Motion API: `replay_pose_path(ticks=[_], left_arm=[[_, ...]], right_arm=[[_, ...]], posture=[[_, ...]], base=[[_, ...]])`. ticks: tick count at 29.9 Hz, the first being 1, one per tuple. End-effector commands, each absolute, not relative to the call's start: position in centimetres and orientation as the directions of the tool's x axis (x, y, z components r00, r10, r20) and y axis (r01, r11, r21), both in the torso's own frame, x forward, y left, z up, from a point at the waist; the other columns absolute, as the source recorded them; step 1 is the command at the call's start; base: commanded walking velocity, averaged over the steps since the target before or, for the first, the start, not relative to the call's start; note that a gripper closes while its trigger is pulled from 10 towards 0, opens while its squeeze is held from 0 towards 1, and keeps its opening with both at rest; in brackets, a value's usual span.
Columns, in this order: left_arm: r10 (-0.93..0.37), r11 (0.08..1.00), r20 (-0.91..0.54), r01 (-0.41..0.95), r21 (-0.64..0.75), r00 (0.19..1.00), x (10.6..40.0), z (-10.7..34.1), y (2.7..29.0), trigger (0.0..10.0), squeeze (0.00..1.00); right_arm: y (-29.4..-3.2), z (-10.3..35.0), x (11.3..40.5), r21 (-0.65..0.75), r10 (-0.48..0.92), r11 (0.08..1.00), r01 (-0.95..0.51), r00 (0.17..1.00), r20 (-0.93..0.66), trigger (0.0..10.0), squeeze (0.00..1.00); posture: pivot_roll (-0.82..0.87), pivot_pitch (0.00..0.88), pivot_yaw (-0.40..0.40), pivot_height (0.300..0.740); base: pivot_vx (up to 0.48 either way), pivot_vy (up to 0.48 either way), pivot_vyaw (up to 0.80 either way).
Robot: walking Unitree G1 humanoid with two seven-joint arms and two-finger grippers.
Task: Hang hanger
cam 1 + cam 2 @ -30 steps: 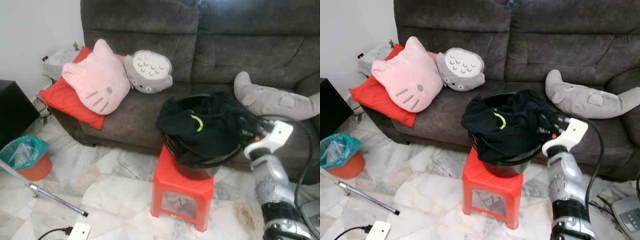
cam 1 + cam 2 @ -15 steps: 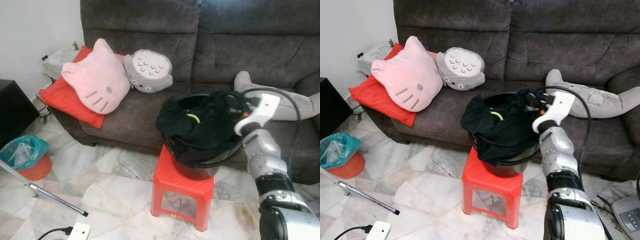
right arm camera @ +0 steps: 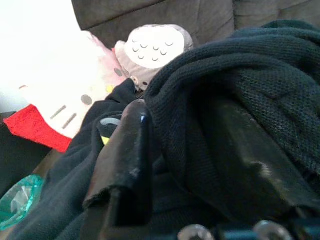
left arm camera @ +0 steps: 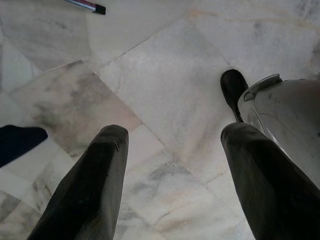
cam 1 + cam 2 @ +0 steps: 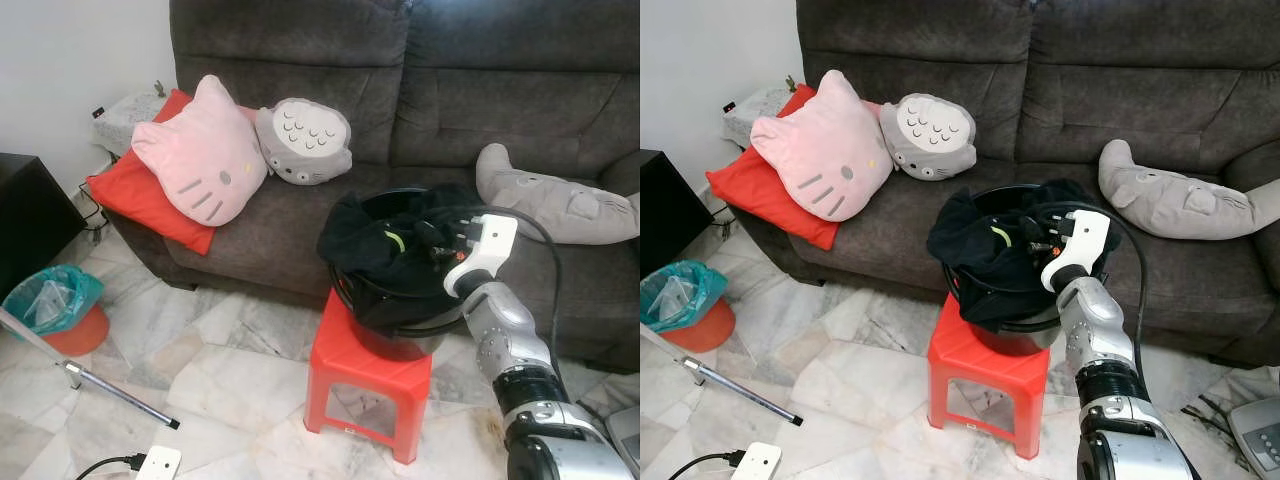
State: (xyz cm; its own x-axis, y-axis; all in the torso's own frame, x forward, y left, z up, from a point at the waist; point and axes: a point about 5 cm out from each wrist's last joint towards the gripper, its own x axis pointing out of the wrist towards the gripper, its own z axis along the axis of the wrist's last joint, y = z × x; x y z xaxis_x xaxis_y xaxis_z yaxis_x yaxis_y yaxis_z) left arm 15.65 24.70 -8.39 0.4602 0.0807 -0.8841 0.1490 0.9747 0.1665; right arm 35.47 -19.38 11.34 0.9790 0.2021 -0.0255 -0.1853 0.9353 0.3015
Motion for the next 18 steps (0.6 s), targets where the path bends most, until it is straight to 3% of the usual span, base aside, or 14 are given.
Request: replay_pose_path(ticks=[1,15,16,17,18], left_arm=[[0.091,0.975,-0.887,0.139,0.171,0.452,15.3,-8.4,25.1,10.0,0.00],[0.090,0.975,-0.887,0.141,0.170,0.452,15.3,-8.4,25.1,10.0,0.00],[0.090,0.975,-0.887,0.140,0.171,0.452,15.3,-8.4,25.1,10.0,0.00],[0.090,0.975,-0.887,0.140,0.171,0.452,15.3,-8.4,25.1,10.0,0.00],[0.091,0.975,-0.887,0.140,0.171,0.453,15.3,-8.4,25.1,10.0,0.00]], right_arm=[[-19.5,11.8,35.2,0.292,0.200,0.938,-0.190,0.980,-0.006,10.0,1.00],[-19.1,12.0,31.3,0.158,0.293,0.944,-0.288,0.956,-0.005,10.0,1.00],[-19.0,12.1,31.0,0.130,0.311,0.943,-0.307,0.951,-0.011,10.0,0.42],[-18.9,12.1,30.8,0.111,0.324,0.941,-0.320,0.946,-0.015,10.0,0.00],[-18.7,12.1,30.5,0.088,0.339,0.938,-0.336,0.941,-0.021,10.0,0.00]], posture=[[-0.17,0.000,0.091,0.740],[-0.18,0.000,0.087,0.740],[-0.18,0.000,0.086,0.740],[-0.18,0.000,0.086,0.740],[-0.19,0.000,0.085,0.740]], base=[[0.000,0.000,0.00],[0.000,0.000,0.00],[0.000,0.000,0.00],[0.000,0.000,0.00],[0.000,0.000,0.00]])
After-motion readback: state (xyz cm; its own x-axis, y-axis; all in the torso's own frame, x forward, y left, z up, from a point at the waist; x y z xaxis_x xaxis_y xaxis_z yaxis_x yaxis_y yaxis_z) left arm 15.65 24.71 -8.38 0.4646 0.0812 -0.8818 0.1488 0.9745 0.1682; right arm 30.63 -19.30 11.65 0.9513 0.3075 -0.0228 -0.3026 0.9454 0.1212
